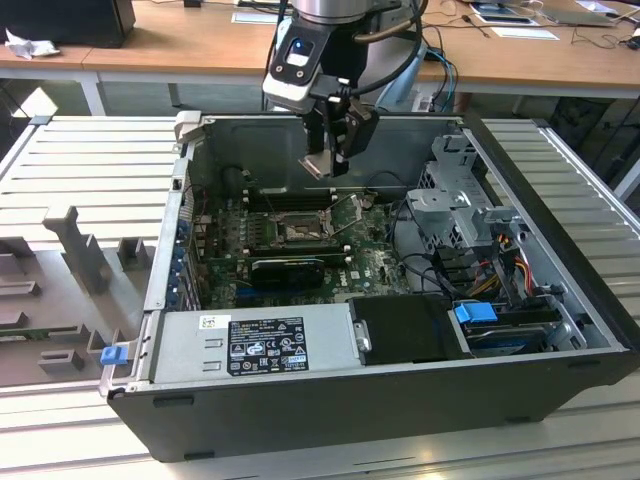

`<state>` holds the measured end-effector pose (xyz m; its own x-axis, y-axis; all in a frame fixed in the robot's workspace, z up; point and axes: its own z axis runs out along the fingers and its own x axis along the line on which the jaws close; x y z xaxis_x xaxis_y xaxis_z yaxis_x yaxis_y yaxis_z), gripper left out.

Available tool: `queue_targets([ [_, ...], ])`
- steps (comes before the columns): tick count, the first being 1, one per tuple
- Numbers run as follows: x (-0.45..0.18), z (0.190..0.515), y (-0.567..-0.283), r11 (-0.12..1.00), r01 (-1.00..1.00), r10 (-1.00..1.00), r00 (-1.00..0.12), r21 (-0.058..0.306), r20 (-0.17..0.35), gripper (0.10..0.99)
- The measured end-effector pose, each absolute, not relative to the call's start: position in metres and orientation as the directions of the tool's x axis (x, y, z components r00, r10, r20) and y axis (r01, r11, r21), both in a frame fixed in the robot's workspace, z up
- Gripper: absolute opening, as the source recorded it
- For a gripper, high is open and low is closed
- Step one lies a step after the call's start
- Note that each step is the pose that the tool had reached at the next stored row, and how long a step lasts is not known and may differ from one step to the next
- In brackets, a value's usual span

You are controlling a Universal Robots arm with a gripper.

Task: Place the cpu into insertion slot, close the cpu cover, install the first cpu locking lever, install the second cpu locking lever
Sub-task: 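Place the cpu into insertion slot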

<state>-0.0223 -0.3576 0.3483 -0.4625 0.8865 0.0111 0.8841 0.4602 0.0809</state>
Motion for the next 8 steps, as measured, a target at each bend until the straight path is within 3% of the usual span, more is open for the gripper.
queue_targets([
  [8, -0.0223, 0.3475, -0.3575, 0.411, 0.908, 0.911, -0.413, 0.081, 0.011, 0.529],
])
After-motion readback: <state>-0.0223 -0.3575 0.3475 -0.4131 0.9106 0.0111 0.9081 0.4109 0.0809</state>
